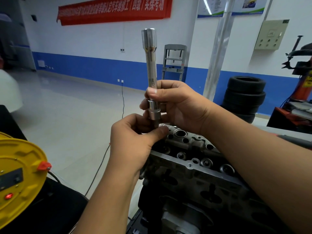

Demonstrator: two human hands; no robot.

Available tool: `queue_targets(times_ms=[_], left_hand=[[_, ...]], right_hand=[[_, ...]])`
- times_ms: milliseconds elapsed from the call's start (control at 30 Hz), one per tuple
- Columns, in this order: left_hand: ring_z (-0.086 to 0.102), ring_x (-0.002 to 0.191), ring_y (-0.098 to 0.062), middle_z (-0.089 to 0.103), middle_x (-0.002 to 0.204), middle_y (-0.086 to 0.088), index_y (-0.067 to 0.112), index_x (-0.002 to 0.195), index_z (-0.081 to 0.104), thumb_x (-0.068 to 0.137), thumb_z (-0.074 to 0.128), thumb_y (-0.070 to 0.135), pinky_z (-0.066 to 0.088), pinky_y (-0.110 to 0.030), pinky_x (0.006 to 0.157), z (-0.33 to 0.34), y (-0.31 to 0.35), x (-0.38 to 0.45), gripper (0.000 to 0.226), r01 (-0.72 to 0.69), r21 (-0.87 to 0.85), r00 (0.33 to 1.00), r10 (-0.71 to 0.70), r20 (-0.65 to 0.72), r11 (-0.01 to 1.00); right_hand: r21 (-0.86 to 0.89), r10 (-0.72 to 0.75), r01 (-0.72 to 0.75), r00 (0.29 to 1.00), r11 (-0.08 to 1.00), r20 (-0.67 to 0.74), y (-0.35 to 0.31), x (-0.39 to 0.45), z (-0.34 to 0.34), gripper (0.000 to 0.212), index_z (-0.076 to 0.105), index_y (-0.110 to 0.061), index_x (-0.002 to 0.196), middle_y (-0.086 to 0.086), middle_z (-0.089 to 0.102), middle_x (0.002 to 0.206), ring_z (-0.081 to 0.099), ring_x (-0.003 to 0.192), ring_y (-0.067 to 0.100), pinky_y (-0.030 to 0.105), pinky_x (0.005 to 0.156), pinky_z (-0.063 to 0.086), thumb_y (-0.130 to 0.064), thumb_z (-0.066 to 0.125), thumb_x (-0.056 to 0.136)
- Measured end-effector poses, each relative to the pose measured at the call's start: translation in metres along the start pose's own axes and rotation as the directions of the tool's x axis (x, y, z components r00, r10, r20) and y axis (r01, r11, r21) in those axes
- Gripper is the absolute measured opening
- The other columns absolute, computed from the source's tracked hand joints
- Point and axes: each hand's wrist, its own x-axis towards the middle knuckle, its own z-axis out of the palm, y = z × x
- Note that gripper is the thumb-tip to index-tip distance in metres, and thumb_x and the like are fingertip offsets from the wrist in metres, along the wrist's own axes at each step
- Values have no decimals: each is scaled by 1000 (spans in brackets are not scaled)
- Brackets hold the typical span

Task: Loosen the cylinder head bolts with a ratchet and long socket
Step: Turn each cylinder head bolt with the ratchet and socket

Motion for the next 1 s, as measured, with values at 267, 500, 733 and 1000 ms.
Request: queue_targets(times_ms=[267, 500, 733, 1000], left_hand=[[77, 92, -7, 81, 93, 11, 28, 96, 80, 98, 71, 10, 57, -44, 97, -4, 3, 0, 21, 19, 61, 991, -26, 131, 998], [76, 87, -24, 80, 84, 7, 37, 82, 80, 81, 89, 20, 60, -47, 89, -2, 3, 0, 20, -9, 38, 1000, 8, 27, 999], [77, 87, -11, 80, 86, 10, 28, 88, 79, 91, 79, 10, 59, -47, 95, -2, 2, 0, 18, 6, 55, 998, -10, 58, 998], [77, 97, -15, 81, 96, 8, 30, 96, 80, 101, 67, 13, 56, -46, 100, -4, 3, 1, 22, 42, 19, 985, -45, 167, 999]], right_hand=[[14, 1, 0, 999, 1000, -38, -1, -1, -2, 11, 64, -14, 88, 10, 75, 87, 70, 75, 25, 38, 74, 57, -23, 71, 87], [6, 2, -2, 1000, 1000, -15, -2, -1, 1, 13, 65, -14, 89, 9, 74, 88, 71, 78, 26, 36, 73, 59, -24, 71, 86], [25, 3, -2, 1000, 1000, -24, -1, 0, 0, 16, 63, -12, 91, 10, 74, 86, 71, 79, 28, 38, 75, 58, -24, 70, 85], [15, -3, 4, 999, 1000, -52, -2, 0, -1, 15, 64, -14, 88, 9, 73, 86, 69, 74, 24, 37, 74, 56, -26, 71, 83]])
